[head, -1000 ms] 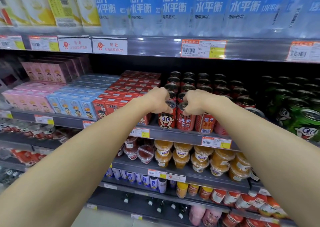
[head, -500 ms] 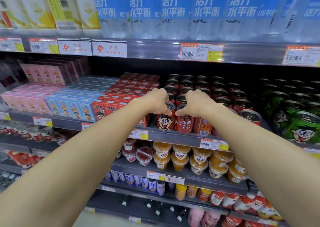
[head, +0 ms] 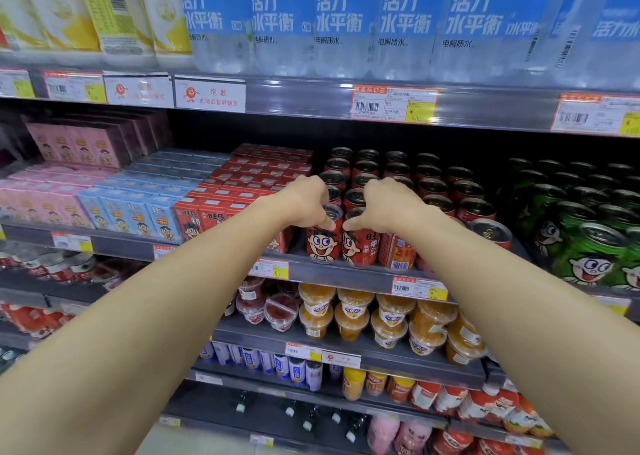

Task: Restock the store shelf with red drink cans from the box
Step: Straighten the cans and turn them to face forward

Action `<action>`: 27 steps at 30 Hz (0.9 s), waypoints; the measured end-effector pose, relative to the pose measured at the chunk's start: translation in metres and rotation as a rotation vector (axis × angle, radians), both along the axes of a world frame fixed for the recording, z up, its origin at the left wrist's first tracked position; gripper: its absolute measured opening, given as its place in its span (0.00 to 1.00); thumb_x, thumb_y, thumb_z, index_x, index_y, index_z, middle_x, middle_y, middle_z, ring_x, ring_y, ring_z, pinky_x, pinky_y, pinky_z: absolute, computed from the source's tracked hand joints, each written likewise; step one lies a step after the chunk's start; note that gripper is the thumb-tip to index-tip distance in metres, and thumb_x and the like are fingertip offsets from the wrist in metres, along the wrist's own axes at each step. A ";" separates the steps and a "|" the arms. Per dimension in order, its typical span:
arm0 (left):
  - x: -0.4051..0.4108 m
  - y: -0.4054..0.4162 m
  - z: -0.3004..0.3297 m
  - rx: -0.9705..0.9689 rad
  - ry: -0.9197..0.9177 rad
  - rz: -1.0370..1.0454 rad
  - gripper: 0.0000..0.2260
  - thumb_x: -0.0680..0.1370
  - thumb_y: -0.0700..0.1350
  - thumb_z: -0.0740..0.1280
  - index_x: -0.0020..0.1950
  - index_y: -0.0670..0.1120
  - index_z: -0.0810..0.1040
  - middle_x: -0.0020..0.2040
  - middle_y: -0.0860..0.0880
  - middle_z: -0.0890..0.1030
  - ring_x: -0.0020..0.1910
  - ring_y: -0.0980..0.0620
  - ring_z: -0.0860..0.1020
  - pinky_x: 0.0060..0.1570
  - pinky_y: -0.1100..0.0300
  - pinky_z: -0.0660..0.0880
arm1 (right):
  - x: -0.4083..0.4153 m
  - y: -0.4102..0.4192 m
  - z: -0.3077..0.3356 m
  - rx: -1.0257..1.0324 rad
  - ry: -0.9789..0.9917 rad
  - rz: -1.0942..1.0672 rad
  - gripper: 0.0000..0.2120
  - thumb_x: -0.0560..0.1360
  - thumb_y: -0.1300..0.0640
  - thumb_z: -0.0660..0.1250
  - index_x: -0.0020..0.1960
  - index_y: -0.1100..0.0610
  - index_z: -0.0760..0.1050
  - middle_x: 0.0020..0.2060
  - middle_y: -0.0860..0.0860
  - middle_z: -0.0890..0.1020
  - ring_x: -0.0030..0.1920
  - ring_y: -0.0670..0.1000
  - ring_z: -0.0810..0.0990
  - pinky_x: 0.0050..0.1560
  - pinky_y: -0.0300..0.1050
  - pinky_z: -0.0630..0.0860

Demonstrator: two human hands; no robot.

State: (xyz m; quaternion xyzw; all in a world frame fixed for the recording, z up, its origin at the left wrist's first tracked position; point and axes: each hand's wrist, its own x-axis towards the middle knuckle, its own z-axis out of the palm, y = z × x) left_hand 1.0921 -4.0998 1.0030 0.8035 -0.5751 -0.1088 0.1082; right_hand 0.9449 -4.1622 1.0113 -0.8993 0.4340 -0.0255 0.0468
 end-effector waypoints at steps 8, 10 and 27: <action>-0.001 0.002 0.000 -0.009 0.012 0.000 0.31 0.71 0.53 0.76 0.70 0.42 0.72 0.67 0.42 0.74 0.66 0.43 0.72 0.65 0.49 0.71 | -0.002 -0.007 0.003 0.118 -0.021 0.050 0.35 0.70 0.47 0.78 0.70 0.61 0.69 0.64 0.57 0.75 0.58 0.58 0.77 0.53 0.49 0.77; -0.001 0.002 0.000 -0.010 0.011 -0.001 0.31 0.72 0.53 0.76 0.70 0.42 0.72 0.67 0.42 0.74 0.66 0.43 0.71 0.65 0.49 0.71 | -0.003 -0.011 0.003 0.144 -0.023 0.066 0.37 0.70 0.48 0.78 0.72 0.60 0.69 0.66 0.57 0.76 0.62 0.58 0.76 0.60 0.51 0.77; -0.011 -0.001 0.007 0.069 -0.123 -0.039 0.28 0.73 0.51 0.75 0.69 0.40 0.73 0.65 0.41 0.76 0.61 0.42 0.76 0.61 0.50 0.75 | -0.023 -0.015 0.008 0.134 -0.081 0.127 0.38 0.73 0.46 0.75 0.77 0.54 0.63 0.72 0.53 0.72 0.70 0.55 0.71 0.66 0.48 0.70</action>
